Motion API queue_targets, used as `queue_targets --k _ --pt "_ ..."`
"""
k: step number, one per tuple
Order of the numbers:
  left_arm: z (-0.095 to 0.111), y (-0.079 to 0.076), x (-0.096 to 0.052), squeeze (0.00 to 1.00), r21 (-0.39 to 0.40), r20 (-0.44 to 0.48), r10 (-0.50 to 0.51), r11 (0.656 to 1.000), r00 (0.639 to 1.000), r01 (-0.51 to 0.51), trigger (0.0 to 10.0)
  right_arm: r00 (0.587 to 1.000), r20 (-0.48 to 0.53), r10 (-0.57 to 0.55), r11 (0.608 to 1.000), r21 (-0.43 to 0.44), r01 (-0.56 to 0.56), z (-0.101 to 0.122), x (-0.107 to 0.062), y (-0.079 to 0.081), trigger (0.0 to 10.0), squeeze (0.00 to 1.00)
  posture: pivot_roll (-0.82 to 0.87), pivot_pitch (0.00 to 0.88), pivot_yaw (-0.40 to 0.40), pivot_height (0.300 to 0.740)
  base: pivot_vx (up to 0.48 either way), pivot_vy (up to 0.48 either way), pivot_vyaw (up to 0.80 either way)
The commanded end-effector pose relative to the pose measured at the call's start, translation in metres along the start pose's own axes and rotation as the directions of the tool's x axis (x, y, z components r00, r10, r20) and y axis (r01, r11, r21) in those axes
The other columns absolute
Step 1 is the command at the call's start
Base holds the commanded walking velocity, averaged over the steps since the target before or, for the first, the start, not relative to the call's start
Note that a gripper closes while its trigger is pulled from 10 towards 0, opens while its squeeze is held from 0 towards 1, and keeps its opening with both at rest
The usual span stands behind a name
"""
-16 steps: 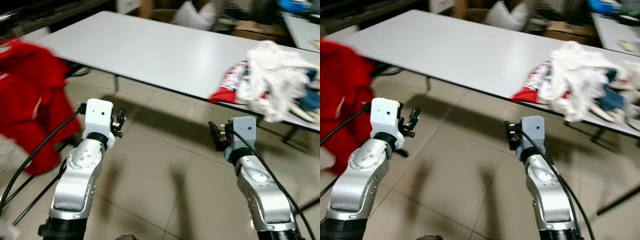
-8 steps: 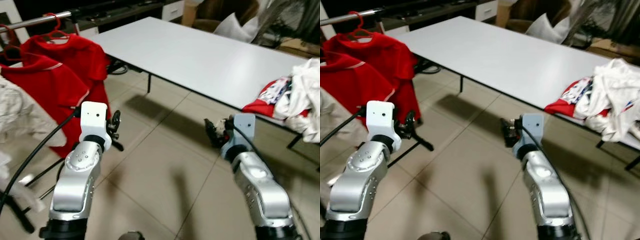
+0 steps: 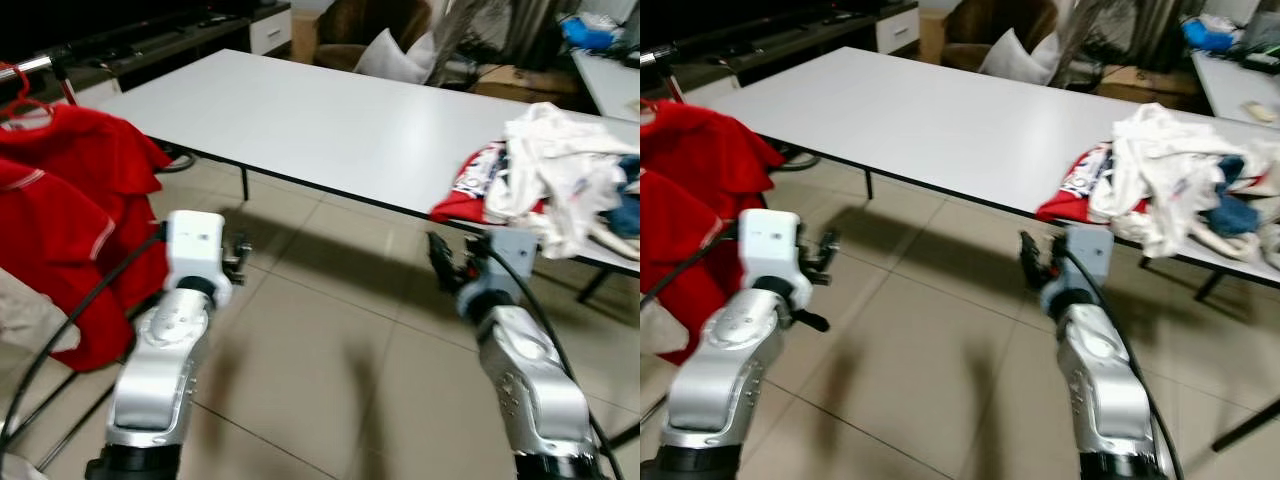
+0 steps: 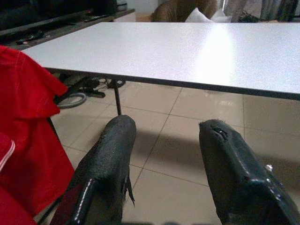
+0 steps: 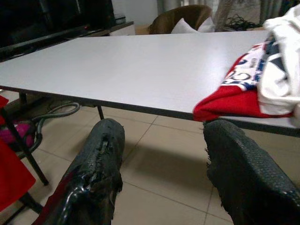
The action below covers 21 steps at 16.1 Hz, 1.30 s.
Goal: Hang hanger
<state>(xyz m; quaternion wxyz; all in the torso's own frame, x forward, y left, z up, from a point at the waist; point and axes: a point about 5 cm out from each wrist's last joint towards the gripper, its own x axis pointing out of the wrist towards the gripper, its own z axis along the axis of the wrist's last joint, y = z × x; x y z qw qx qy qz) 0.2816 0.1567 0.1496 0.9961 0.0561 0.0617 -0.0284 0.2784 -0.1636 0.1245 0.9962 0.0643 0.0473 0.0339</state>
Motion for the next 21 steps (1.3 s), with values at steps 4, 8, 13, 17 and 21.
queue_targets --k 4,8,13,17,21 --pt "0.006 0.005 0.003 0.00 0.030 0.012 0.013 0.999 1.000 -0.013 10.0 0.994 0.051 0.097 0.994 -0.060 -0.094 0.009 0.003 0.018 10.0 0.00 -0.08 0.000 0.017 0.740 0.365 0.000 0.73" --pt "0.007 0.004 0.004 0.00 0.035 0.017 0.010 0.999 1.000 -0.011 10.0 0.972 0.052 0.230 0.972 0.036 -0.232 0.010 0.000 0.031 10.0 0.00 -0.08 0.000 0.009 0.740 0.345 0.000 0.80" --pt "0.010 0.007 -0.001 0.00 0.060 0.033 0.024 0.998 0.999 -0.026 10.0 0.946 0.030 0.322 0.944 -0.086 -0.318 0.005 -0.001 0.039 10.0 0.00 -0.05 0.000 -0.010 0.740 0.327 0.000 0.80" --pt "0.012 0.008 -0.003 0.00 0.077 0.043 0.024 0.997 0.999 -0.027 10.0 0.935 0.035 0.354 0.935 -0.045 -0.352 0.004 -0.005 0.040 10.0 0.00 -0.05 0.000 -0.001 0.740 0.308 0.000 0.80" --pt "0.010 0.006 -0.005 0.00 0.063 0.027 0.014 0.998 1.000 -0.016 10.0 0.937 0.045 0.346 0.938 -0.017 -0.345 0.006 -0.009 0.035 10.0 0.00 -0.06 0.000 0.013 0.740 0.280 0.000 0.80"
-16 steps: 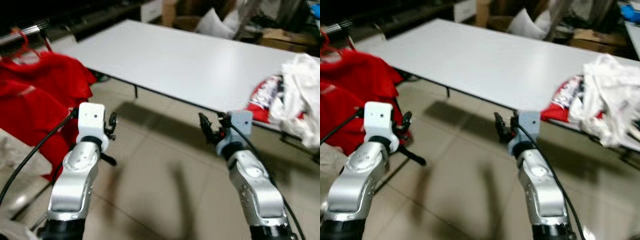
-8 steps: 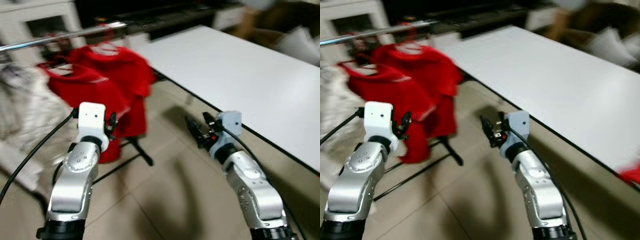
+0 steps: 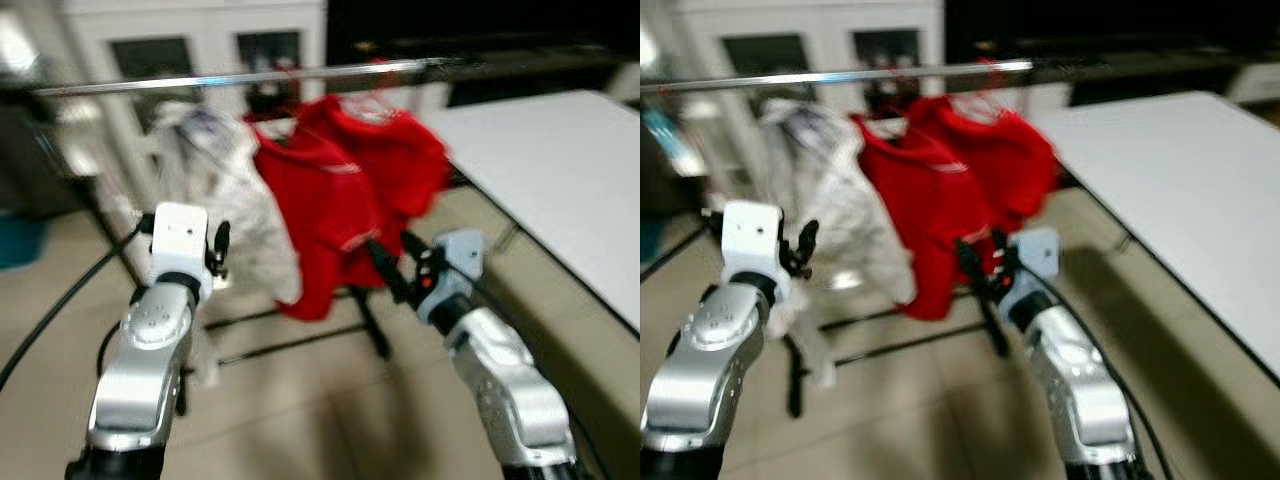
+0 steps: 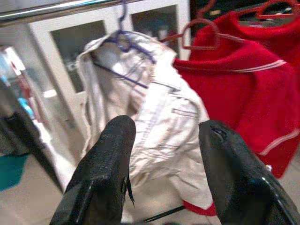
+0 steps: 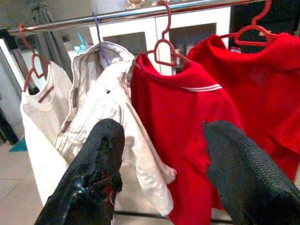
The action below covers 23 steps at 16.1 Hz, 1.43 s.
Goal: Hang hanger
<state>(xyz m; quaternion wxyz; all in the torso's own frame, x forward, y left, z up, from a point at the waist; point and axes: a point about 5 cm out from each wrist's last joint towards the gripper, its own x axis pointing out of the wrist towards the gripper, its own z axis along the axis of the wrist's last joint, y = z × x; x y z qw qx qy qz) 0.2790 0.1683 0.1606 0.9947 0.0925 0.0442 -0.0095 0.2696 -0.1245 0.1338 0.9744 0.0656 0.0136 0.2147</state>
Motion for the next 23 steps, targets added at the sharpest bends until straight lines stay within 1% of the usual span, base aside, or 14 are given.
queue_targets --k 1,7,9,10,11,14,15,16,18,19,20,21,22,23 --pt "0.000 -0.007 -0.001 0.00 -0.011 -0.004 -0.027 1.000 1.000 0.027 10.0 1.000 0.009 -0.022 1.000 -0.001 0.022 0.004 -0.005 -0.006 10.0 0.00 -0.06 0.001 0.013 0.740 0.259 0.000 0.80" --pt "0.010 -0.007 -0.001 0.00 0.043 0.041 -0.024 0.999 0.999 0.022 10.0 0.998 0.064 -0.030 0.999 0.030 0.028 0.013 -0.004 -0.007 10.0 0.00 -0.06 0.000 0.004 0.740 0.255 0.000 0.80" --pt "0.012 -0.004 0.000 0.00 0.042 0.049 -0.015 0.999 0.999 0.013 10.0 0.996 0.084 -0.033 0.999 0.030 0.031 0.016 -0.002 -0.006 10.0 0.00 -0.05 0.000 0.009 0.740 0.253 0.000 0.64" --pt "0.013 -0.003 0.001 0.00 0.042 0.053 -0.012 0.999 0.999 0.009 10.0 0.995 0.075 -0.060 0.997 0.060 0.055 0.016 -0.001 -0.007 10.0 0.00 -0.06 0.000 0.011 0.740 0.251 0.000 0.00" --pt "0.014 -0.004 0.003 0.00 0.046 0.062 -0.011 0.999 0.998 0.008 10.0 0.996 0.056 -0.068 0.997 0.036 0.066 0.017 0.001 -0.006 10.0 0.00 -0.06 0.000 0.011 0.740 0.251 0.000 0.00" --pt "0.014 -0.007 0.003 0.00 0.048 0.066 -0.016 0.999 0.998 0.013 10.0 0.996 0.031 -0.088 0.995 0.053 0.086 0.020 0.003 -0.008 10.0 0.00 -0.06 0.000 0.011 0.740 0.000 0.000 0.00" --pt "0.015 -0.008 0.003 0.00 0.046 0.068 -0.020 0.999 0.997 0.017 10.0 0.994 0.011 -0.106 0.987 0.123 0.104 0.019 0.003 -0.011 10.0 0.00 -0.05 0.000 0.002 0.740 0.000 0.000 0.00" --pt "0.015 -0.007 0.003 0.00 0.047 0.070 -0.021 0.999 0.997 0.017 10.0 0.998 -0.014 -0.069 0.986 0.154 0.070 0.017 0.003 -0.008 10.0 0.00 -0.05 0.000 -0.006 0.740 0.000 0.000 0.00" --pt "0.013 -0.006 0.003 0.00 0.046 0.070 -0.014 0.999 0.997 0.011 10.0 0.998 -0.030 -0.063 0.989 0.129 0.066 0.016 0.005 -0.005 10.0 0.00 -0.04 0.000 -0.014 0.740 0.000 0.000 0.00" --pt "0.013 -0.006 0.003 0.00 0.038 0.069 -0.005 0.999 0.998 0.002 10.0 0.993 -0.033 -0.109 0.990 0.091 0.112 0.016 0.007 -0.008 10.0 0.00 -0.03 0.000 -0.022 0.740 0.000 0.000 0.00" --pt "0.014 -0.005 0.001 0.00 0.036 0.073 -0.002 0.999 0.997 -0.001 10.0 0.992 -0.027 -0.119 0.990 0.076 0.121 0.017 0.010 -0.010 10.0 0.00 -0.02 0.000 -0.029 0.740 0.000 0.000 0.00" --pt "0.015 -0.005 0.000 0.00 0.034 0.077 -0.014 0.999 0.997 0.011 10.0 0.996 -0.020 -0.086 0.996 0.031 0.086 0.021 0.014 -0.005 10.0 0.00 -0.02 0.000 -0.036 0.740 0.266 0.000 0.80" --pt "0.014 -0.005 -0.001 0.00 0.031 0.076 -0.017 0.999 0.997 0.014 10.0 0.997 -0.018 -0.074 0.997 0.015 0.074 0.021 0.015 -0.003 10.0 0.00 -0.02 0.000 -0.035 0.740 0.274 0.000 0.80" --pt "0.015 -0.006 -0.001 0.00 0.025 0.077 -0.024 0.999 0.997 0.022 10.0 0.994 -0.010 -0.105 0.994 0.037 0.105 0.021 0.015 -0.005 10.0 0.00 -0.02 0.000 -0.032 0.740 0.300 0.000 0.80"
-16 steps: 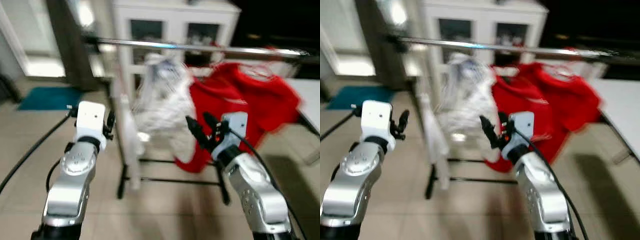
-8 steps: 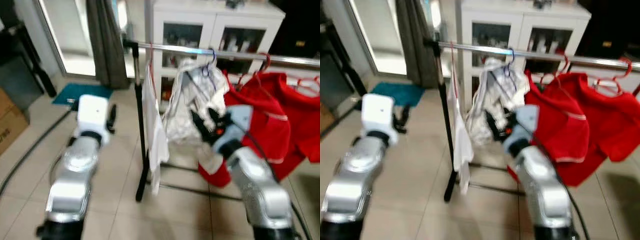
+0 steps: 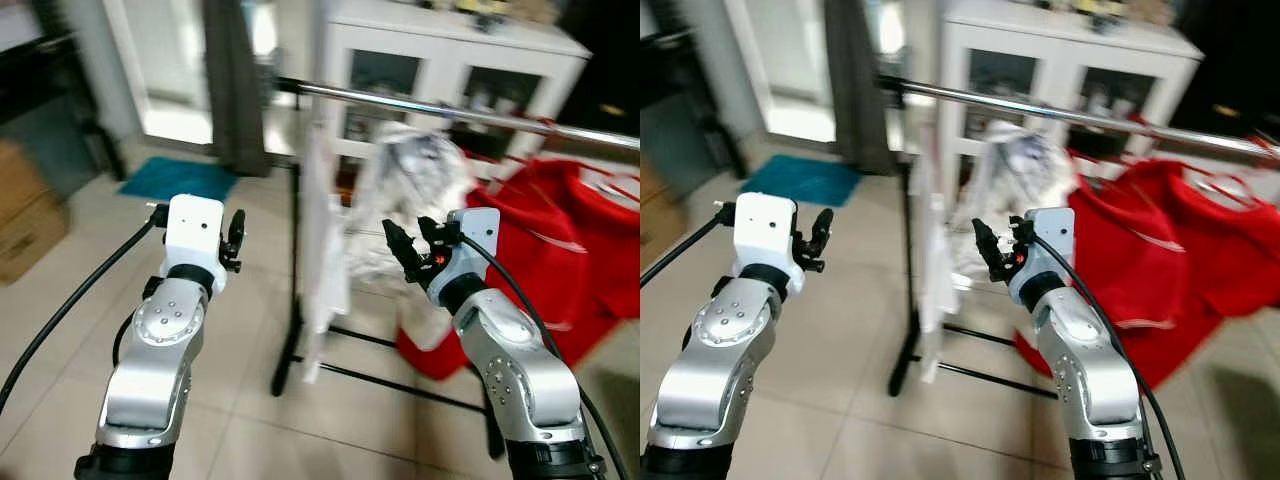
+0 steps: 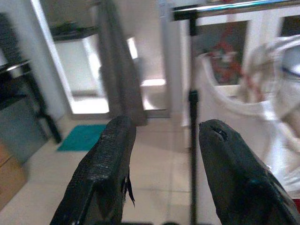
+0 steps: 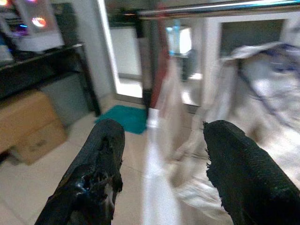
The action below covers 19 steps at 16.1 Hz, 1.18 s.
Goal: Hang hanger
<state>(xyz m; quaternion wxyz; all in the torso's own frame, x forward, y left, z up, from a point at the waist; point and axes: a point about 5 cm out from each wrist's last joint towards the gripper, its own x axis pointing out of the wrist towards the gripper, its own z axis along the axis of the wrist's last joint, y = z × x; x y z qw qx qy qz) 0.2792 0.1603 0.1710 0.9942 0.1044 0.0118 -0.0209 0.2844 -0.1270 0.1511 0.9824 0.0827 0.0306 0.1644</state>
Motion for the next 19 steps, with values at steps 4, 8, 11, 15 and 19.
queue_targets --k 4,8,11,15,19 --pt "0.004 -0.003 0.003 0.00 -0.018 0.012 -0.033 0.999 0.999 0.033 10.0 0.977 0.094 -0.189 0.982 -0.007 0.190 0.006 0.002 -0.015 10.0 0.00 -0.03 0.000 -0.006 0.740 0.324 0.000 0.00" --pt "-0.007 -0.005 0.006 0.00 -0.002 0.016 -0.099 0.995 0.995 0.099 10.0 0.936 0.082 -0.341 0.935 0.133 0.329 -0.003 -0.011 -0.037 10.0 0.00 -0.06 0.000 0.026 0.740 0.327 0.000 0.00" --pt "-0.010 -0.004 0.003 0.00 -0.004 0.004 -0.098 0.995 0.995 0.098 10.0 0.945 0.062 -0.320 0.944 0.099 0.314 -0.009 -0.016 -0.035 10.0 0.00 -0.06 0.000 0.024 0.740 0.325 0.000 0.00" --pt "-0.008 -0.005 0.000 0.00 0.009 0.018 -0.104 0.995 0.994 0.104 10.0 0.977 0.048 -0.209 0.978 0.011 0.209 -0.006 -0.012 -0.021 10.0 0.00 -0.05 0.000 0.007 0.740 0.315 0.000 0.11" --pt "-0.006 -0.007 -0.003 0.00 0.045 0.023 -0.121 0.992 0.992 0.120 10.0 0.986 0.059 -0.158 0.987 0.040 0.156 0.000 -0.007 -0.013 10.0 0.00 -0.05 0.001 -0.004 0.740 0.297 0.000 0.40"
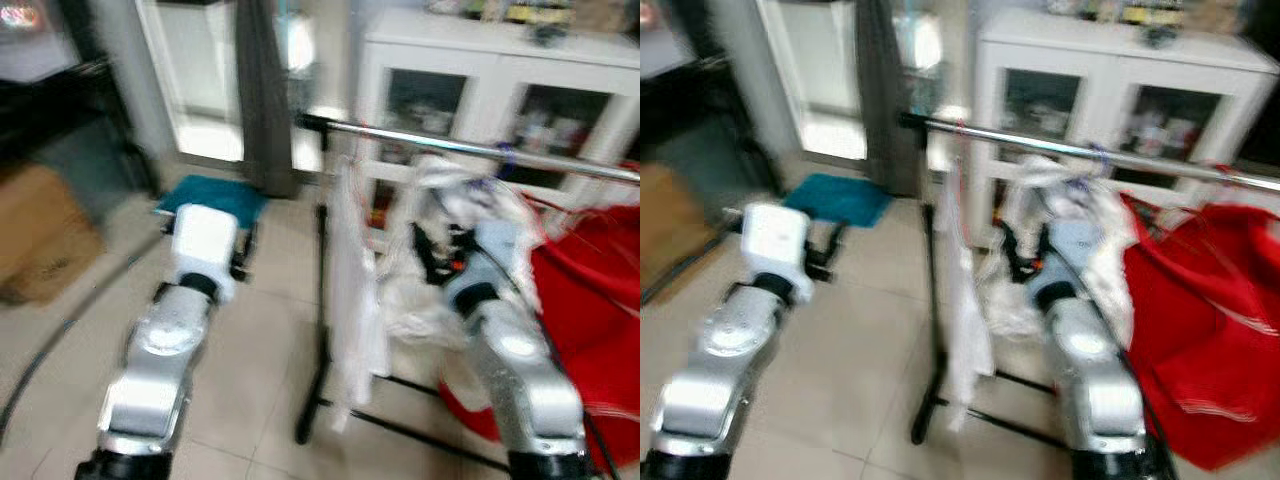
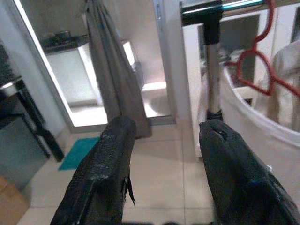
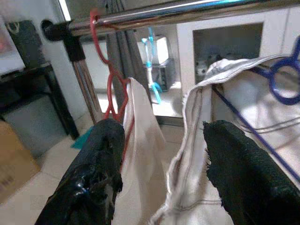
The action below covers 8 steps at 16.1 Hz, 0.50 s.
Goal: Hang hanger
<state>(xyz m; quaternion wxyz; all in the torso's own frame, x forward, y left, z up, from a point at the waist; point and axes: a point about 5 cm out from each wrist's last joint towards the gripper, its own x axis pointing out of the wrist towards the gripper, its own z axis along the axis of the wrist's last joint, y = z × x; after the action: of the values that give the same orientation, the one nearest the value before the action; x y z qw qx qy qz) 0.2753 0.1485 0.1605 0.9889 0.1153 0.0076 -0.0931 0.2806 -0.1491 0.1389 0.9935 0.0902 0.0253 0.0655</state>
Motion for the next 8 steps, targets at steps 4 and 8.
queue_targets --k 4,8 --pt "0.006 0.005 -0.002 0.00 0.036 0.015 -0.071 0.997 0.997 0.070 10.0 0.998 -0.009 0.063 0.996 -0.070 -0.063 0.021 0.011 0.015 10.0 0.00 -0.05 0.005 -0.008 0.740 0.000 0.000 0.00" --pt "0.005 -0.001 -0.009 0.00 0.068 -0.013 -0.264 0.962 0.964 0.264 10.0 0.998 -0.056 -0.017 0.997 -0.071 0.013 0.040 0.034 0.009 10.0 1.00 -0.05 0.000 -0.019 0.740 0.000 0.000 0.00"
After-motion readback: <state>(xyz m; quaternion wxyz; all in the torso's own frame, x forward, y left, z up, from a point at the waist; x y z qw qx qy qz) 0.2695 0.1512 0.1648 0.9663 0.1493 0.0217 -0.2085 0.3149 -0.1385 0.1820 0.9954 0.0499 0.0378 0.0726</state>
